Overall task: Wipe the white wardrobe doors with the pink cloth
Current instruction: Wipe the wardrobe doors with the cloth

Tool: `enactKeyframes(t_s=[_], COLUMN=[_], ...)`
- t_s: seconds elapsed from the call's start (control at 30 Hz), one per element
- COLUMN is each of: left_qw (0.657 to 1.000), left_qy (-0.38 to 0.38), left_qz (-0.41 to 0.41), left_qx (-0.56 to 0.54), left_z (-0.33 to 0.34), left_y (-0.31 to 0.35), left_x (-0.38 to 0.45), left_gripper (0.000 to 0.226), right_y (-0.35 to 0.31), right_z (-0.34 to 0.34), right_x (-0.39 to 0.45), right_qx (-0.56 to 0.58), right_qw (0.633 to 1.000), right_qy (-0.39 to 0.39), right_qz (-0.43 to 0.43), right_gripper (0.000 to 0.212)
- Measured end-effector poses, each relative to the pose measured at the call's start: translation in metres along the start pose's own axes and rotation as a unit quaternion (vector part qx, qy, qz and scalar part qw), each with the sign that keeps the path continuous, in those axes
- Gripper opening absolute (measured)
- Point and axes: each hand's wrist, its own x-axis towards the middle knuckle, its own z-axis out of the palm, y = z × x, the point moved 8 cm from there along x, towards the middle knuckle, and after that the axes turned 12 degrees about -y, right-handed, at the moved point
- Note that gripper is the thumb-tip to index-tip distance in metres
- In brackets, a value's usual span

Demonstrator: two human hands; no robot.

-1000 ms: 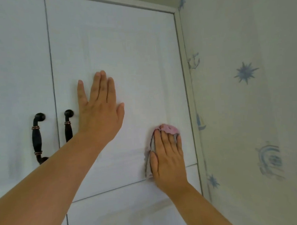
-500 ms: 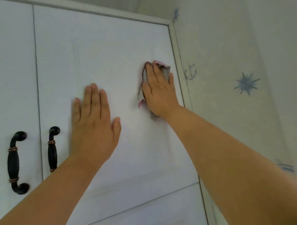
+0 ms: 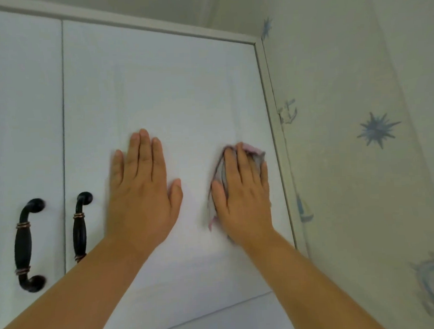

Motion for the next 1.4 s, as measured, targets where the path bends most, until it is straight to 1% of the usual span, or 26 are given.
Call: enactKeyframes(t_s=[0.1,0.17,0.27,0.37,0.4,0.43,0.5,0.53,0.6,0.7,0.73,0.77,0.8,0.83,0.87,0.9,0.97,1.03,1.07,1.1,1.13,1.17,1.27,1.33,1.37,1.4], left_qw=[1.000,1.000,1.000,1.000,1.000,1.000,1.000,1.000,1.000,0.999,0.999,0.999,0.999,0.998,0.997,0.995,0.993,0.993,0.993,0.993,0.993,0.992,0.979,0.961,0.952,0.942], left_qy=[-0.003,-0.001,-0.007,-0.010,-0.014,-0.016,-0.021,-0.021,-0.023,-0.035,-0.044,-0.045,-0.049,-0.050,-0.050,-0.051,-0.060,-0.065,-0.067,-0.070,-0.072,-0.071,-0.102,-0.120,-0.104,-0.061], left_qz=[-0.003,-0.001,0.001,0.001,0.002,0.002,0.005,0.006,0.005,0.001,-0.001,-0.001,0.003,0.012,0.031,0.052,0.082,0.087,0.084,0.081,0.078,0.084,0.113,0.119,0.107,0.090], left_qx=[0.002,-0.004,-0.009,-0.012,-0.013,-0.016,-0.018,-0.016,-0.008,0.000,0.000,-0.006,-0.019,-0.040,-0.055,-0.062,-0.057,-0.055,-0.054,-0.052,-0.057,-0.068,-0.136,-0.217,-0.269,-0.317], left_z=[0.000,-0.001,-0.002,-0.003,-0.002,-0.003,-0.002,-0.003,-0.002,-0.002,-0.002,-0.002,-0.002,-0.002,-0.001,0.002,0.009,0.015,0.016,0.017,0.017,0.016,0.010,0.000,-0.011,-0.024], left_y=[0.001,0.000,0.001,0.001,0.002,0.002,0.002,0.002,0.002,0.000,0.000,-0.001,0.001,0.005,0.011,0.017,0.023,0.024,0.024,0.024,0.024,0.027,0.020,0.010,0.000,-0.008], left_x=[-0.001,-0.001,-0.001,0.001,-0.001,-0.001,-0.002,-0.002,-0.002,0.000,-0.003,-0.004,-0.010,-0.019,-0.032,-0.047,-0.071,-0.080,-0.080,-0.079,-0.079,-0.075,-0.075,-0.075,-0.077,-0.079], left_gripper=[0.074,0.074,0.074,0.072,0.070,0.070,0.072,0.072,0.072,0.072,0.072,0.071,0.070,0.068,0.065,0.064,0.062,0.061,0.061,0.061,0.061,0.061,0.059,0.053,0.048,0.042], right_y=[0.001,0.004,0.008,0.022,0.032,0.045,0.069,0.072,0.052,-0.001,-0.016,-0.028,-0.039,-0.043,-0.040,-0.029,0.010,0.040,0.043,0.040,0.030,0.016,-0.061,-0.109,-0.134,-0.152], right_z=[0.015,0.022,0.021,0.014,0.013,0.010,0.003,0.002,0.010,0.027,0.030,0.033,0.034,0.036,0.034,0.031,0.019,0.011,0.012,0.018,0.024,0.027,0.045,0.055,0.058,0.060], right_x=[-0.071,-0.101,-0.121,-0.115,-0.114,-0.112,-0.113,-0.116,-0.123,-0.138,-0.149,-0.155,-0.165,-0.175,-0.182,-0.186,-0.181,-0.176,-0.176,-0.179,-0.183,-0.185,-0.192,-0.186,-0.181,-0.175], right_qx=[-0.016,-0.036,-0.051,-0.072,-0.081,-0.085,-0.041,-0.002,0.053,0.116,0.139,0.159,0.164,0.146,0.122,0.101,0.094,0.103,0.120,0.148,0.175,0.187,0.173,0.196,0.218,0.237], right_qw=[1.000,0.999,0.998,0.995,0.994,0.994,0.994,0.992,0.986,0.982,0.981,0.981,0.984,0.987,0.988,0.989,0.990,0.989,0.985,0.978,0.971,0.969,0.983,0.980,0.975,0.969], right_qy=[-0.007,-0.020,-0.042,-0.065,-0.070,-0.061,-0.018,0.009,0.038,0.045,0.035,0.015,-0.021,-0.061,-0.091,-0.104,-0.096,-0.061,-0.050,-0.045,-0.045,-0.037,-0.035,-0.034,-0.044,-0.056], right_qz=[0.012,0.019,0.016,0.005,0.013,0.034,0.101,0.129,0.151,0.140,0.134,0.108,0.071,0.025,-0.011,-0.023,0.028,0.090,0.116,0.141,0.159,0.156,0.048,-0.002,-0.025,-0.041], right_gripper=[0.064,0.065,0.060,0.056,0.056,0.057,0.055,0.054,0.053,0.053,0.051,0.050,0.053,0.057,0.055,0.055,0.067,0.064,0.062,0.066,0.071,0.073,0.060,0.056,0.056,0.058])
